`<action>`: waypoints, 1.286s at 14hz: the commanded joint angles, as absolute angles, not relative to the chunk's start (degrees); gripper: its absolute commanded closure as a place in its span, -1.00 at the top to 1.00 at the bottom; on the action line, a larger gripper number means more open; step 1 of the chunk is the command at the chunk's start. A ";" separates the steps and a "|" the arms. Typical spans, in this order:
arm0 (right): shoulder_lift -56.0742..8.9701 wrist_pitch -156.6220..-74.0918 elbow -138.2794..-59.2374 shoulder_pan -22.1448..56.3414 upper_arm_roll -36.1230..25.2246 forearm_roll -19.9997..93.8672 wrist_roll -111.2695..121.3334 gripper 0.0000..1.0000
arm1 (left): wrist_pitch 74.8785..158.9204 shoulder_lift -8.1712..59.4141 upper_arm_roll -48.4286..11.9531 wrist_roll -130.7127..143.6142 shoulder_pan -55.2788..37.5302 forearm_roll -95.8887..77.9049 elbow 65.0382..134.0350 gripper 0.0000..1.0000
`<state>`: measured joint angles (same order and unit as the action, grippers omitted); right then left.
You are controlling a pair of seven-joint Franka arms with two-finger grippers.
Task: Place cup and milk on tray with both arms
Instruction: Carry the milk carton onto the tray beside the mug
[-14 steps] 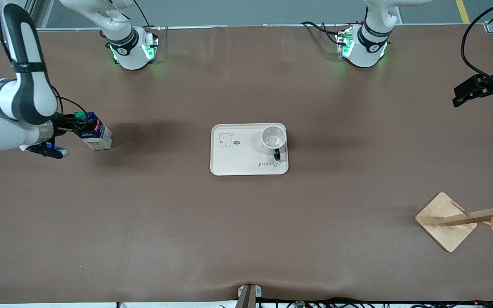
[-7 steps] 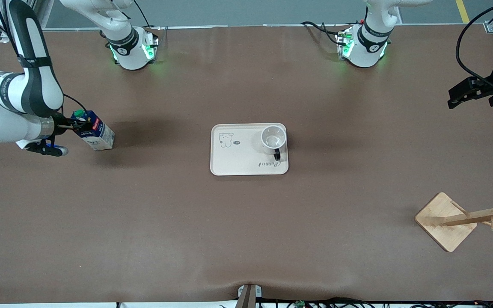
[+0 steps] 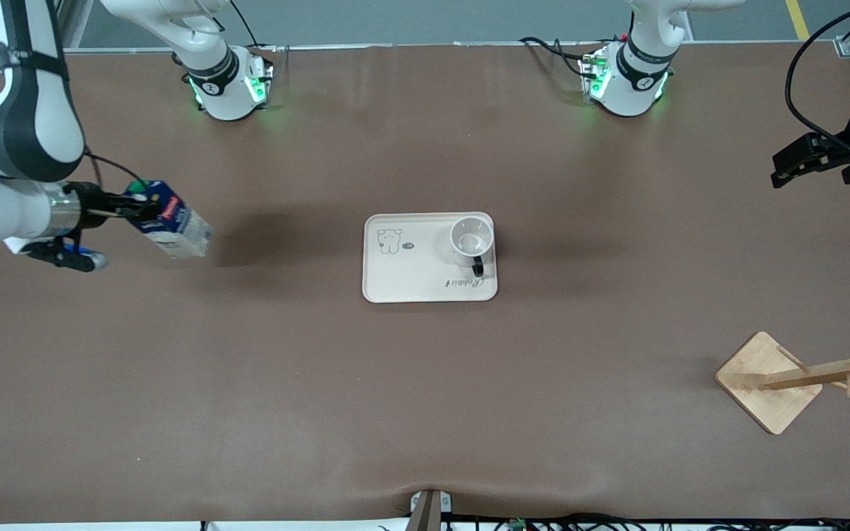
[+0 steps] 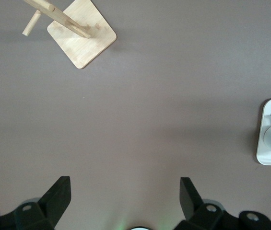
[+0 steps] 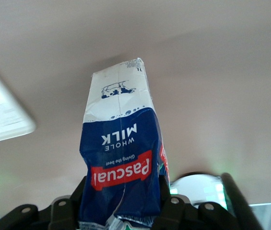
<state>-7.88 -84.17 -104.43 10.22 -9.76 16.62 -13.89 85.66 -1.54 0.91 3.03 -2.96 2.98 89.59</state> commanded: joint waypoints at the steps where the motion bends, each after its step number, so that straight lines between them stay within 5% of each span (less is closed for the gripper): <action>1: -11.85 -84.28 -101.52 17.63 -10.20 30.01 -20.71 -1.00 | 86.66 -2.99 0.79 3.08 -2.90 2.11 90.97 1.00; 6: -17.48 -98.50 -100.28 32.41 -10.11 32.25 -34.97 -1.00 | 86.57 -2.99 1.14 2.29 -1.68 2.11 91.05 1.00; 9: -21.79 -99.93 -100.28 37.51 -10.19 37.85 -35.59 -1.00 | 86.57 -2.81 1.23 2.64 -1.05 2.11 90.88 1.00; 16: -24.43 -107.05 -98.53 42.01 -10.37 29.47 -41.91 -1.00 | 86.40 -2.72 1.23 2.29 -0.26 2.02 90.79 1.00; 18: -24.43 -107.14 -98.26 42.01 -10.46 27.43 -42.36 -0.86 | 86.40 -2.72 1.23 2.20 -0.18 1.93 90.88 1.00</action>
